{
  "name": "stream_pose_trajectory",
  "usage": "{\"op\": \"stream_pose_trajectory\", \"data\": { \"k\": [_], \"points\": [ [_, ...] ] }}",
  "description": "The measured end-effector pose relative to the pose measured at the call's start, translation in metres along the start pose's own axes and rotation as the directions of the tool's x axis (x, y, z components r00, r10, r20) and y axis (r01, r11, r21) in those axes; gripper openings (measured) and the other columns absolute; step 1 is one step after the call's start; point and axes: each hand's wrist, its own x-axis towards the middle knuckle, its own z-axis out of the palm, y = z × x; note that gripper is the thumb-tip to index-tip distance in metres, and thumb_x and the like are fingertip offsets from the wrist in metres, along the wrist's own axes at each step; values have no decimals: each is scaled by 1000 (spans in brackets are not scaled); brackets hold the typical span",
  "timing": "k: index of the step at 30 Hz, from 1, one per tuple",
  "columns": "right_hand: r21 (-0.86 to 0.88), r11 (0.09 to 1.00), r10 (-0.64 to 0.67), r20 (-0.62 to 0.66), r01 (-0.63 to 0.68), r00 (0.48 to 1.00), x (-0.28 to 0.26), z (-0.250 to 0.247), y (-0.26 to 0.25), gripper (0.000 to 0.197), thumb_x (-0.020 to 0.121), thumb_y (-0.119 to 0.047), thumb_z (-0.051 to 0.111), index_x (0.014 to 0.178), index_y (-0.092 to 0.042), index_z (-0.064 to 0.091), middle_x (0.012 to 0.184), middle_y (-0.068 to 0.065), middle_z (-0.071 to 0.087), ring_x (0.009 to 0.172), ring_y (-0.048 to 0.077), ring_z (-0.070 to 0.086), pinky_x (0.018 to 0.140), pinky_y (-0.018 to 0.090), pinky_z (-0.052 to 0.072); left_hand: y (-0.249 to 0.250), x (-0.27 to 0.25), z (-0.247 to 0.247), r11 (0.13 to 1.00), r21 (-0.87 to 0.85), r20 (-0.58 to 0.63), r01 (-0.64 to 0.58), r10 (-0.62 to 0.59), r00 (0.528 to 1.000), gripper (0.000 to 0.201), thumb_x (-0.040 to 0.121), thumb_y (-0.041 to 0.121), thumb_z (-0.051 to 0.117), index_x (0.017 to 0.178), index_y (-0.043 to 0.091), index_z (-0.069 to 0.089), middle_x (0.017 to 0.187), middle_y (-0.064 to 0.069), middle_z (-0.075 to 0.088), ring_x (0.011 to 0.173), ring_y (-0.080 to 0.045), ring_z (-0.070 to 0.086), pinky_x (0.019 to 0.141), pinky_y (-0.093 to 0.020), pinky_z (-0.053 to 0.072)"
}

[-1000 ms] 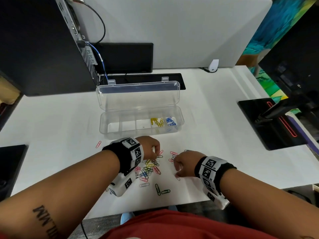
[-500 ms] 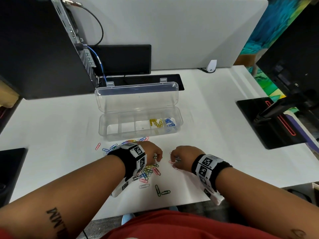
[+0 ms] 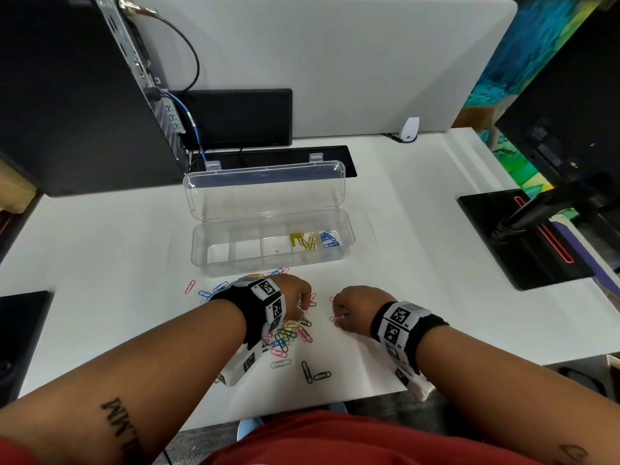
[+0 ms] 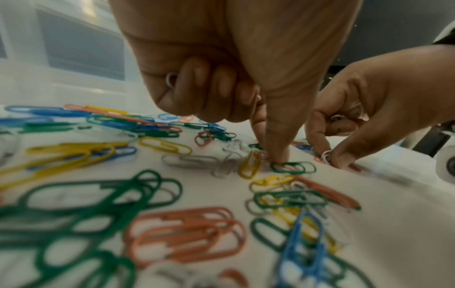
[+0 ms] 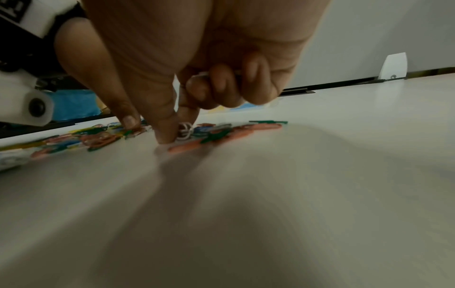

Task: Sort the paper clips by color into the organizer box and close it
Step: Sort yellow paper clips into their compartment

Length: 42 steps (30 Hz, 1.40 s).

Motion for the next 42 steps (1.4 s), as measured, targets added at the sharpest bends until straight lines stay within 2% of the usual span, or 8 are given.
{"op": "stream_pose_trajectory", "data": {
  "k": [5,10,18,21,24,29,33,42],
  "points": [
    [192,978,85,-18,-80,996,4,-3,6,16,85,-35,61,88,-19,65,89,-2,62,85,15,56,76,25,43,-3,2,-7,884,-448,15,133,-141,990,19,92,39,53,86,21,58,82,2,55,75,-13,51,68,-23,40],
    [434,892,166,-55,-126,985,3,-18,11,9,80,-29,70,83,-21,67,67,-15,49,64,1,45,52,10,32,-1,-12,-32,225,-919,303,323,-117,946,52,97,50,32,79,6,54,62,-9,48,50,-17,47,44,-18,45],
    [845,463,271,153,-268,950,5,-33,12,20,91,-8,48,72,-10,54,65,5,49,49,14,40,39,19,32,-12,-20,-35,89,-948,299,305,-72,951,64,95,55,34,86,-2,64,83,-16,65,66,-23,65,59,-28,57],
    [918,254,256,241,-305,936,4,-31,11,25,91,-5,39,69,-5,49,68,10,52,50,16,45,36,17,34,-12,-18,-30,171,-930,299,324,-158,941,53,96,45,41,73,2,62,73,-11,63,45,-13,63,50,-20,53],
    [908,260,257,262,-327,930,2,-31,8,26,91,0,41,67,-2,52,69,11,57,45,12,55,37,16,41,-11,-16,-26,333,-883,251,330,-257,933,46,97,38,45,64,8,56,65,-5,53,34,-6,48,34,-14,36],
    [873,398,234,202,-283,951,7,-30,0,20,91,1,41,76,-8,51,70,9,55,59,16,53,40,18,39,-9,-26,-26,906,-353,3,232,-247,969,28,91,36,56,95,9,64,95,-9,60,83,-20,53,62,-23,40],
    [423,890,172,33,-170,984,7,-30,3,14,86,-14,57,98,-13,64,71,-14,48,64,0,44,53,12,32,-7,-28,-20,983,-158,-52,89,-99,994,16,86,27,61,100,21,66,108,4,64,93,-12,53,74,-20,38],
    [173,967,179,45,-184,983,8,-20,11,25,81,-20,62,63,-27,47,87,-4,56,86,13,51,71,21,37,11,-11,-9,993,112,14,-21,20,1000,33,90,16,51,120,25,61,129,3,56,119,-16,52,92,-24,41]
  ]
}}
